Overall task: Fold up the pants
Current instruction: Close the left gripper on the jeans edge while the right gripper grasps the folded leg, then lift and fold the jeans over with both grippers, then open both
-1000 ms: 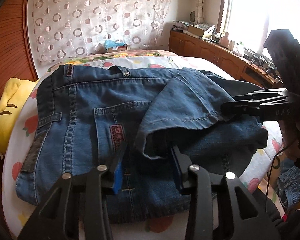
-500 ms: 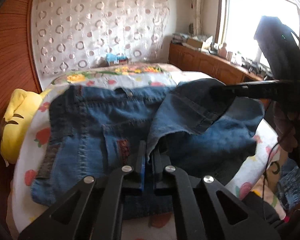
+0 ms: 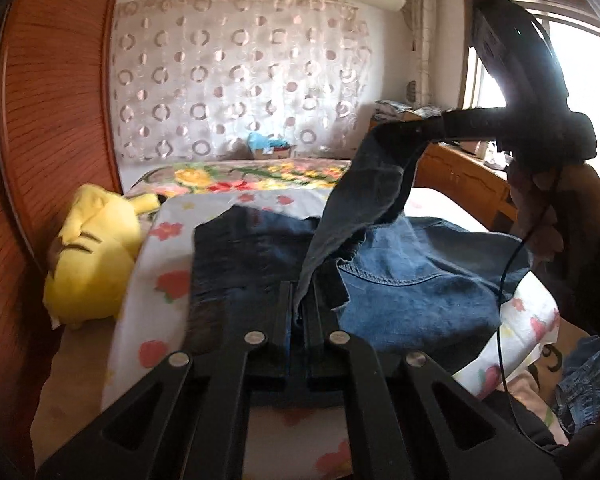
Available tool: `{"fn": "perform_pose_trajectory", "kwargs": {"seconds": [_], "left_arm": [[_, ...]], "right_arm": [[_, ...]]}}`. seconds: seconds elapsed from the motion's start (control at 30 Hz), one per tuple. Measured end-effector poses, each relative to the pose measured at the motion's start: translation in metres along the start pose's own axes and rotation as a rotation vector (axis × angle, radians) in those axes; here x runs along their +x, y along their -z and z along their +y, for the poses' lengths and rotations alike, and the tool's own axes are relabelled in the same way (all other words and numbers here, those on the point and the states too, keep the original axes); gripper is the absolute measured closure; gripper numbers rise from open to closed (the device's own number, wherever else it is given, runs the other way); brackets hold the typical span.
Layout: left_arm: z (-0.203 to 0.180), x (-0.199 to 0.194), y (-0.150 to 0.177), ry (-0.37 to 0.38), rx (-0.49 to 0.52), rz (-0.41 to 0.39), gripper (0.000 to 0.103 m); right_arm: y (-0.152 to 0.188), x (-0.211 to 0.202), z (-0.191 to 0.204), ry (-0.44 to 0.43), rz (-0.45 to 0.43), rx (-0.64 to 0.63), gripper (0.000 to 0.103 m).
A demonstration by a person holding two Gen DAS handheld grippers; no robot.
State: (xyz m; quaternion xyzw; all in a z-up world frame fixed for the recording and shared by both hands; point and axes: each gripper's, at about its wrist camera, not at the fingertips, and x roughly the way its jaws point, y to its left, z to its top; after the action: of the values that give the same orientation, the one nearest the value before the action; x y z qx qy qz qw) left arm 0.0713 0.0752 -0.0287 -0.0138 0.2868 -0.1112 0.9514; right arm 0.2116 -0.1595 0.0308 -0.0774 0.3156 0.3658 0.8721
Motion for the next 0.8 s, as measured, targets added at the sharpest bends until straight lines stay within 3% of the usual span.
{"fn": "perform_pose_trajectory", "kwargs": {"seconds": [0.3, 0.6, 0.67, 0.8], "left_arm": [[0.027, 0.017, 0.026, -0.025, -0.044, 0.073, 0.102], [0.038, 0.021, 0.035, -0.02, -0.101, 0.095, 0.097], [0.041, 0.016, 0.035, -0.014, -0.113, 0.082, 0.095], [0.045, 0.007, 0.029, -0.025, -0.128, 0.053, 0.084]], "right_arm": [[-0.012, 0.084, 0.027, -0.012, 0.09, -0.026, 0.1], [-0.009, 0.124, 0.044, 0.041, 0.138, -0.044, 0.098], [-0.005, 0.124, 0.042, 0.076, 0.149, -0.042, 0.079], [-0.005, 0.112, 0.031, 0.069, 0.109, 0.007, 0.055]]}}
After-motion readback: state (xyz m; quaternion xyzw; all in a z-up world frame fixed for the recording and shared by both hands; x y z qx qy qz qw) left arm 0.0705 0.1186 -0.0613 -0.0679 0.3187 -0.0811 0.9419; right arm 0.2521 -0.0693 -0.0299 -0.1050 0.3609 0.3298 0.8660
